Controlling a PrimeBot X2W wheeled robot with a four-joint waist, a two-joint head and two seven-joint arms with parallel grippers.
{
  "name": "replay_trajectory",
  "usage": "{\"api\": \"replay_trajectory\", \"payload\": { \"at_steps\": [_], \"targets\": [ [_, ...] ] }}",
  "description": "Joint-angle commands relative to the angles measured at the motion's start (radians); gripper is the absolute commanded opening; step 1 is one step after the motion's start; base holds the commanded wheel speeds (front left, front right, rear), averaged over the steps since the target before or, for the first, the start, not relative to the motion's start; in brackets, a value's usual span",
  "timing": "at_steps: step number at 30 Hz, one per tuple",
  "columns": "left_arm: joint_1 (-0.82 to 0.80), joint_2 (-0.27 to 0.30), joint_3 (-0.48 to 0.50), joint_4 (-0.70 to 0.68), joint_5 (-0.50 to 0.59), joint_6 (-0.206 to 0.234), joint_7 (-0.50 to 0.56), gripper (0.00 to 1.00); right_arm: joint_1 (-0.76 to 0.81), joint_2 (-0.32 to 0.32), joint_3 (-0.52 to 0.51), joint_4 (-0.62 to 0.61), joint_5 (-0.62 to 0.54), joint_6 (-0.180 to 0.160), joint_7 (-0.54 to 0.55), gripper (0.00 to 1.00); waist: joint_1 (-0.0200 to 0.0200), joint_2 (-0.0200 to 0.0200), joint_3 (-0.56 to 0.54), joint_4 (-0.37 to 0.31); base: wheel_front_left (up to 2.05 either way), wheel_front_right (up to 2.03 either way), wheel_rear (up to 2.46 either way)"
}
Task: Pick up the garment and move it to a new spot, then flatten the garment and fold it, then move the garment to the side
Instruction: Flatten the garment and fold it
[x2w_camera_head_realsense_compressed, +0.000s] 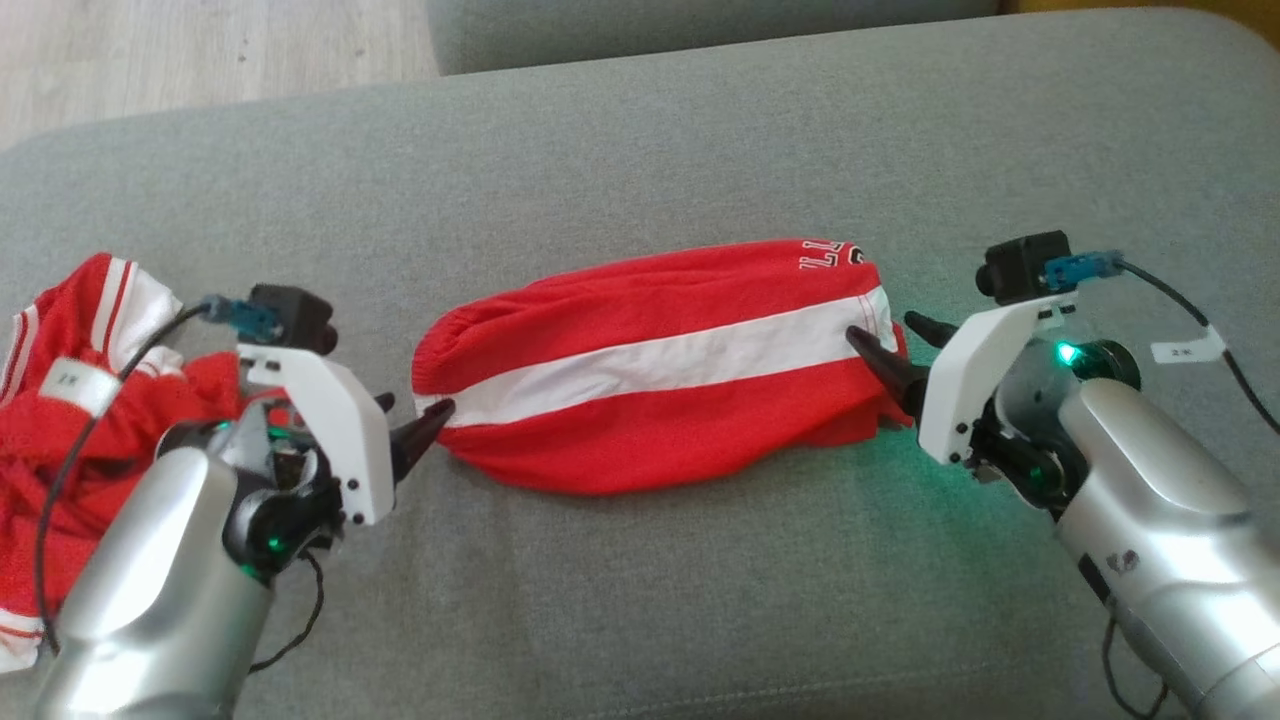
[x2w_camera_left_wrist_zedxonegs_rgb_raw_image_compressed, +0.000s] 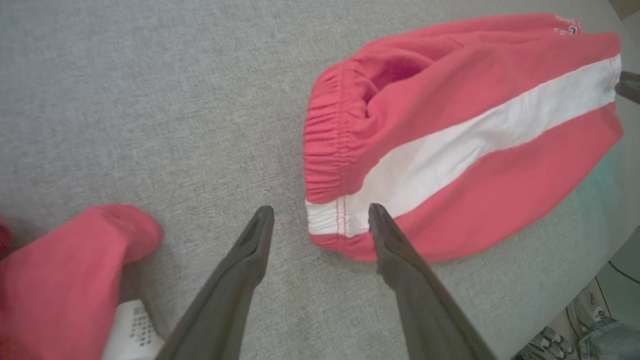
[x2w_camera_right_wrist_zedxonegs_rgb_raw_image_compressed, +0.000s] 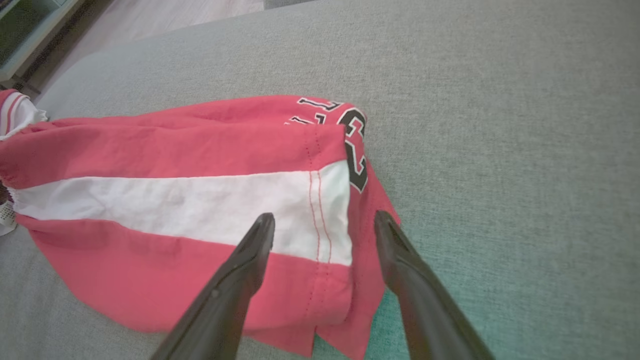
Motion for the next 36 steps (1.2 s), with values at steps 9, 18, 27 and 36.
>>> {"api": "replay_trajectory", "payload": {
  "at_steps": [9, 18, 27, 36],
  "targets": [
    [-0.118, 0.055, -0.05, 0.019, -0.064, -0.006, 0.004, 1.0, -0.082, -0.008, 0.092, 0.02, 0.076, -0.001, -0.026, 0.82, -0.0001, 0.0, 0.016, 0.007, 0.0, 0.0, 0.0],
    [-0.146, 0.075, -0.136, 0.042, -0.135, -0.006, -0.03, 0.0, -0.109, -0.019, 0.173, 0.036, 0.123, -0.001, -0.106, 0.0, -0.0001, 0.0, 0.019, 0.009, 0.0, 0.0, 0.0],
    [-0.146, 0.119, -0.182, 0.037, -0.2, -0.006, -0.112, 0.0, -0.083, -0.059, 0.223, -0.013, 0.207, -0.001, -0.241, 0.0, -0.0001, 0.0, -0.037, 0.012, 0.0, 0.0, 0.0],
    [-0.157, 0.157, -0.165, -0.043, -0.254, -0.006, -0.162, 0.0, -0.055, -0.142, 0.24, -0.161, 0.324, -0.001, -0.34, 0.0, -0.0001, 0.0, -0.034, 0.011, 0.0, 0.0, 0.0]
  ]
}}
